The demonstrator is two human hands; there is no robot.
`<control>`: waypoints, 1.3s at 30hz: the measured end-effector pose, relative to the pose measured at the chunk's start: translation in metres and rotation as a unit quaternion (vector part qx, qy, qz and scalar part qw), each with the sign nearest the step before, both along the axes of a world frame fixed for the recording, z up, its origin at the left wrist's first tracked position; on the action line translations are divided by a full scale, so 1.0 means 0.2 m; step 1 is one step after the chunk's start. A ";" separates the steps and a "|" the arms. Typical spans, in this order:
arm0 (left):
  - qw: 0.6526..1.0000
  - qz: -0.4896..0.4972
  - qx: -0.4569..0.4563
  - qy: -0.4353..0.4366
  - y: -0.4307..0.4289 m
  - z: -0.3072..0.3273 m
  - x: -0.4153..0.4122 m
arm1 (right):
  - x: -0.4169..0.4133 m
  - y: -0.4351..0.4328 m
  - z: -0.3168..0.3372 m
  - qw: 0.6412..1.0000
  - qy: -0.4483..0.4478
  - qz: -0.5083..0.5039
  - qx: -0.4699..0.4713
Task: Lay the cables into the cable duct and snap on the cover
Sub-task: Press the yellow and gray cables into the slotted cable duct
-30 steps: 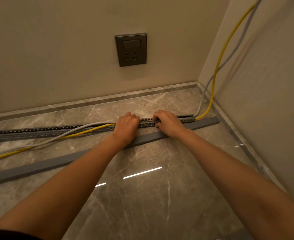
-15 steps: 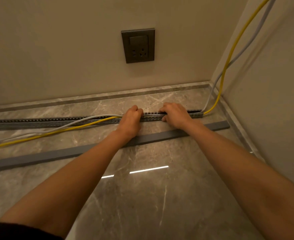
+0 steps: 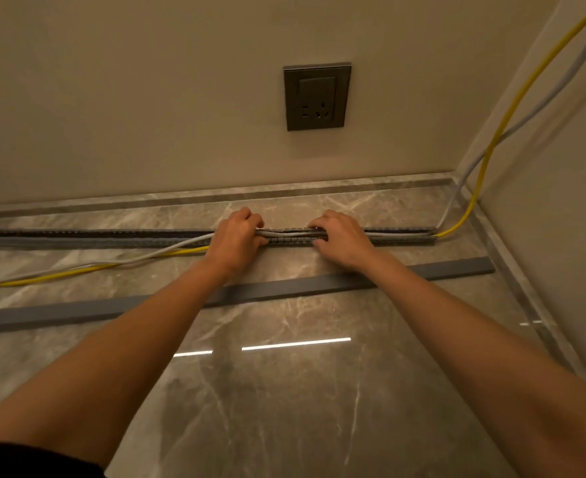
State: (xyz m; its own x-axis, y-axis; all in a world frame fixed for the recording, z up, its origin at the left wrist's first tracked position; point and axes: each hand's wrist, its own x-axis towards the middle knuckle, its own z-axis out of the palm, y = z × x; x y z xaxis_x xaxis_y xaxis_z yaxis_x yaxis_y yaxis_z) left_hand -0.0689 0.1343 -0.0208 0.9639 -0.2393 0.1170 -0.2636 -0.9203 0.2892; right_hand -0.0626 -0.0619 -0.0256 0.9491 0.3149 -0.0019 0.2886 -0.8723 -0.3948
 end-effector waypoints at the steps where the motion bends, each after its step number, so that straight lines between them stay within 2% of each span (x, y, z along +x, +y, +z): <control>1: 1.000 0.004 -0.002 0.002 0.04 0.00 0.00 | 0.00 0.06 0.00 1.000 0.003 0.000 0.017; 9: 0.998 -0.026 0.048 0.006 0.38 0.02 0.00 | 0.00 0.50 -0.02 0.992 0.014 -0.051 0.116; 14: 0.993 -0.080 0.087 0.026 0.53 0.01 0.02 | -0.01 0.57 -0.03 0.955 0.048 -0.168 0.240; 19: 0.987 -0.127 0.085 0.038 0.57 0.04 0.08 | 0.01 0.60 -0.03 0.936 0.062 -0.222 0.267; 27: 0.982 -0.151 0.102 0.038 0.57 0.07 0.19 | 0.03 0.60 -0.06 0.928 0.079 -0.240 0.273; 32: 0.986 -0.139 0.041 0.081 0.58 0.05 0.21 | 0.04 0.59 -0.06 0.930 0.102 -0.226 0.273; 35: 0.985 -0.124 0.034 0.114 0.57 0.04 0.21 | 0.04 0.58 -0.04 0.917 0.123 -0.230 0.302; 39: 0.989 -0.113 0.051 0.083 0.54 0.03 0.18 | 0.05 0.58 -0.03 0.917 0.136 -0.231 0.295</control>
State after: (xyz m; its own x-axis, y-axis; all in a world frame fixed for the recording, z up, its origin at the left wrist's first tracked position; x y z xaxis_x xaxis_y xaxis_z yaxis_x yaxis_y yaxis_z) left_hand -0.0327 0.2424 -0.0157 0.8880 -0.4538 -0.0743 -0.4231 -0.8696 0.2546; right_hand -0.0530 0.0536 -0.0311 0.9710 -0.0989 -0.2176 -0.2378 -0.4885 -0.8395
